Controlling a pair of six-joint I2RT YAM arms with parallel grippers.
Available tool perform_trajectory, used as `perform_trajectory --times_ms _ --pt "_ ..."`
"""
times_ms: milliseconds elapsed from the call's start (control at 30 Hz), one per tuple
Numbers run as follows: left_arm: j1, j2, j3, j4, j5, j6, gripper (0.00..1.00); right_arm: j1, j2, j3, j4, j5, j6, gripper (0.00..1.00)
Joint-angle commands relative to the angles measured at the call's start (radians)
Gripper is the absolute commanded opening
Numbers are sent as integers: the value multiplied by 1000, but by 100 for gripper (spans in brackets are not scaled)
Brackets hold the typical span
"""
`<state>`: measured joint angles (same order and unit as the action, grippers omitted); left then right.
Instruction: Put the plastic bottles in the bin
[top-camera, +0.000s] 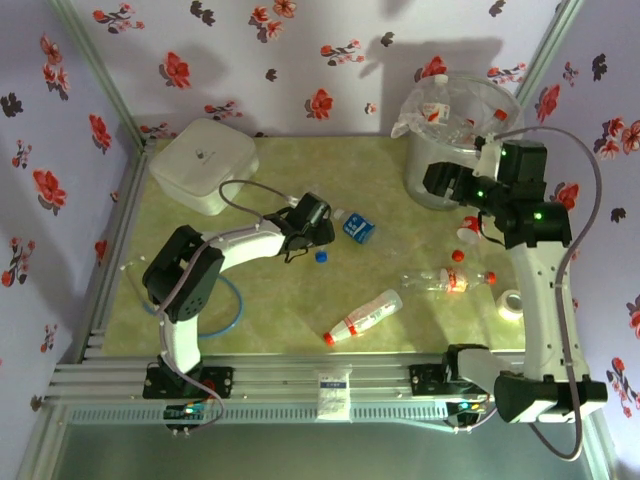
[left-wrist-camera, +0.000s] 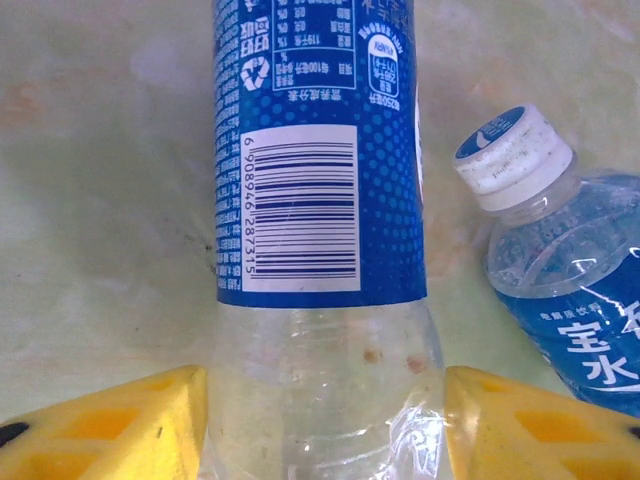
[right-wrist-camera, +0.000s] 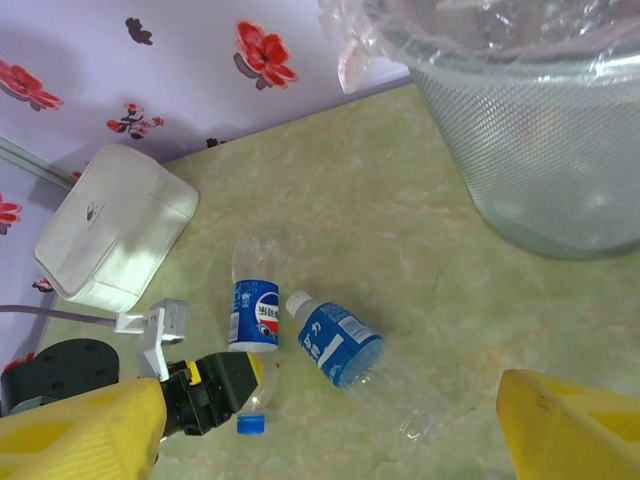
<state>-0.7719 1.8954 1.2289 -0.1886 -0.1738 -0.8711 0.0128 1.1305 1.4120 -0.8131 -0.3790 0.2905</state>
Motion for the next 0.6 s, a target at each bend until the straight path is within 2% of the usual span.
perform_trajectory --times_ms 0,233,433,567 --pt "9 -3 -13 -28 -27 6 55 -7 -4 -18 36 -33 21 86" --pt "15 -92 -49 -67 -67 61 46 -5 -3 -33 68 -95 54 86" --pt "16 -220 -83 -134 -105 134 45 36 10 -98 176 -204 134 86" --pt "19 -299 -125 -147 -105 159 44 105 55 -93 161 -162 118 86"
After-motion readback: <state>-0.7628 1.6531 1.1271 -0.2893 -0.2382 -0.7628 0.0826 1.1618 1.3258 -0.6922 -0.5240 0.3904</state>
